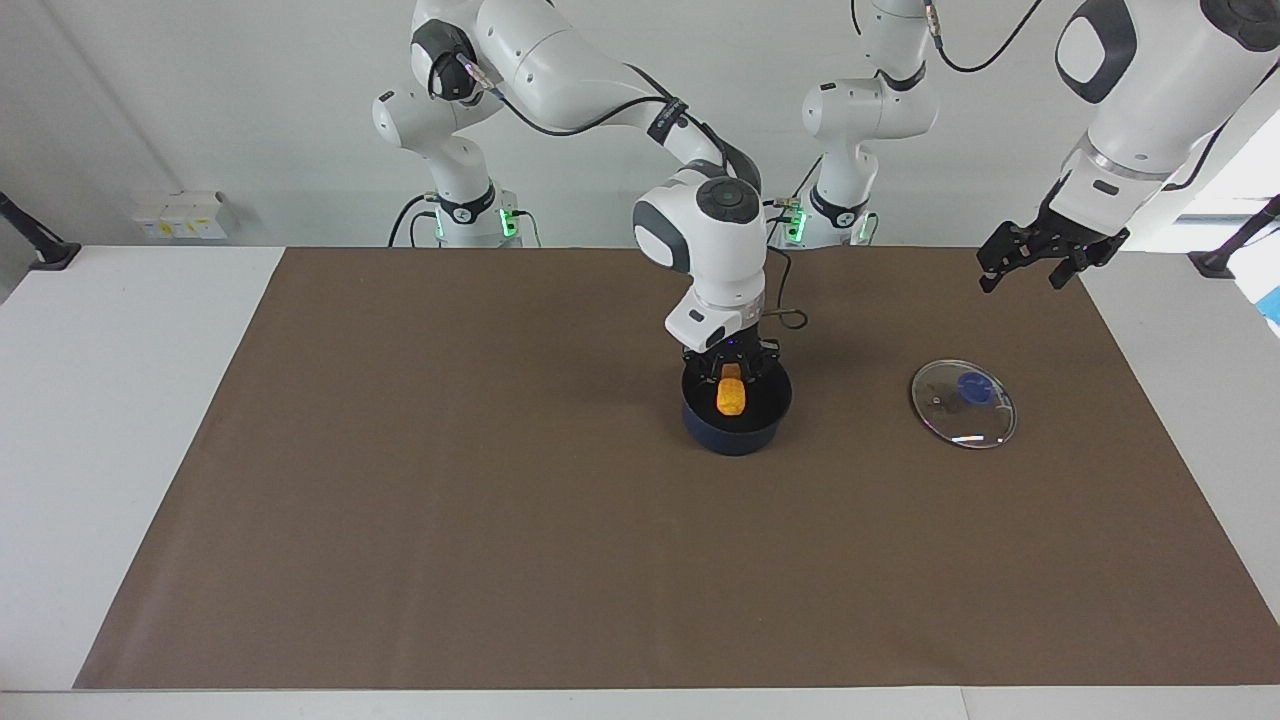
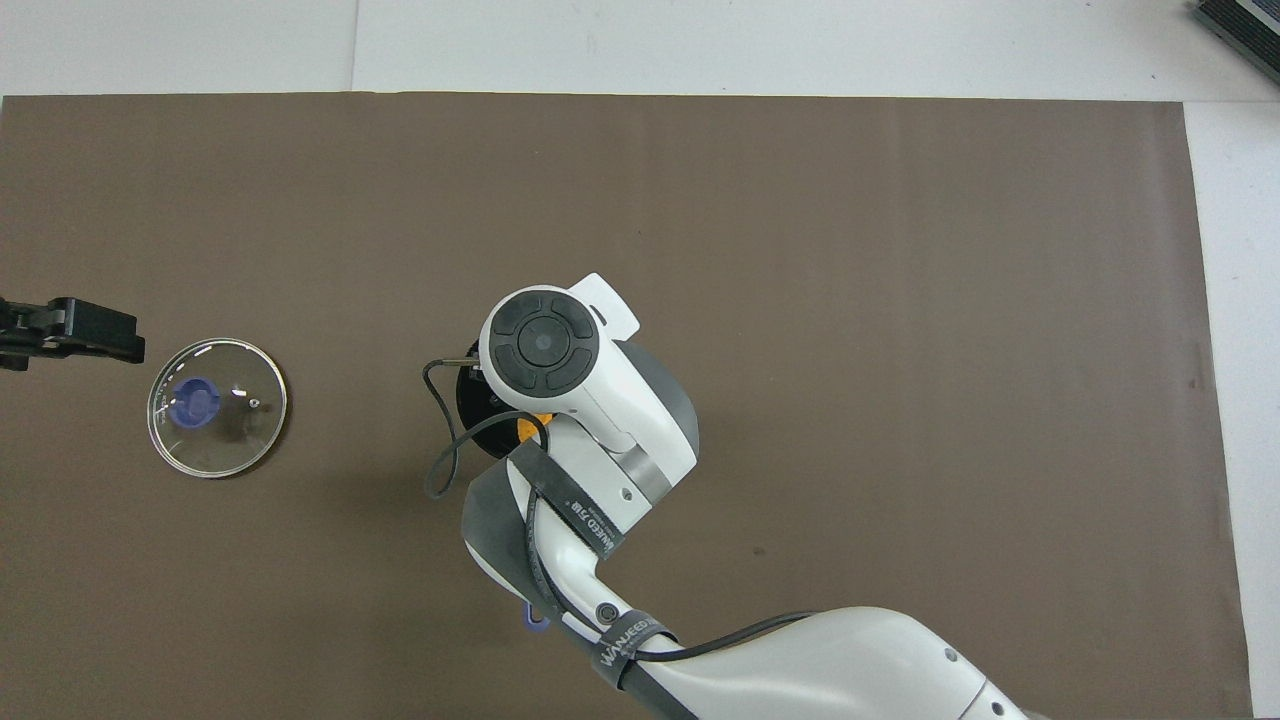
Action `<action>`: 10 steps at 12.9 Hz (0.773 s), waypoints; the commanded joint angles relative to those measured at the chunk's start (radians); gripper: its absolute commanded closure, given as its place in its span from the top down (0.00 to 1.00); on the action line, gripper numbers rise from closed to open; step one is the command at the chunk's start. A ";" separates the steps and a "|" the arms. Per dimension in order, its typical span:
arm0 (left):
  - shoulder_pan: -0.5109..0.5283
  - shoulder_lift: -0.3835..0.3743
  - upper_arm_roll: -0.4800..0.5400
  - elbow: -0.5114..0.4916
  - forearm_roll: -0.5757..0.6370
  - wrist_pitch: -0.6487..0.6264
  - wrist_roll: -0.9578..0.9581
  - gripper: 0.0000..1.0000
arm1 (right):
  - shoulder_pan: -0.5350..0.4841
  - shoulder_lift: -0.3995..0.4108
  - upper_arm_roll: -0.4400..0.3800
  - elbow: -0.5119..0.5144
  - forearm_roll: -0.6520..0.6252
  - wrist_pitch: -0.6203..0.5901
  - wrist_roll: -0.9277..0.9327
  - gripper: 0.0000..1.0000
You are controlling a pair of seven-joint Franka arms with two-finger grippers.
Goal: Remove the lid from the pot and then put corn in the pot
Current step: 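Carry the corn with the right gripper over the open pot, then lower the corn into the pot and open the right gripper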
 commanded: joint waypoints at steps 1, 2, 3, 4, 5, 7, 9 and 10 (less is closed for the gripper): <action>-0.009 -0.012 -0.003 0.014 -0.010 -0.015 -0.002 1.00 | 0.009 0.029 0.001 0.022 -0.009 0.032 0.017 0.00; -0.009 -0.007 -0.003 0.049 -0.010 -0.043 -0.002 1.00 | 0.009 0.027 0.003 0.022 -0.006 0.034 0.017 0.00; -0.009 -0.005 -0.003 0.075 -0.009 -0.073 -0.002 1.00 | 0.015 0.026 0.003 0.016 -0.005 0.035 0.017 0.00; -0.009 0.002 -0.003 0.095 -0.009 -0.096 -0.002 1.00 | 0.017 0.024 0.003 0.006 -0.005 0.035 0.017 0.00; -0.009 0.007 -0.003 0.104 -0.010 -0.094 -0.002 1.00 | 0.017 0.023 0.003 0.003 -0.003 0.035 0.017 0.00; -0.009 -0.001 -0.003 0.092 -0.027 -0.084 -0.008 1.00 | 0.020 0.017 0.003 -0.018 -0.003 0.035 0.014 0.00; -0.009 -0.007 -0.003 0.086 -0.027 -0.086 -0.002 1.00 | 0.022 0.024 0.003 -0.024 -0.003 0.064 0.006 0.00; -0.009 -0.007 -0.003 0.086 -0.027 -0.086 0.001 1.00 | 0.025 0.024 0.003 -0.035 -0.002 0.095 0.003 0.00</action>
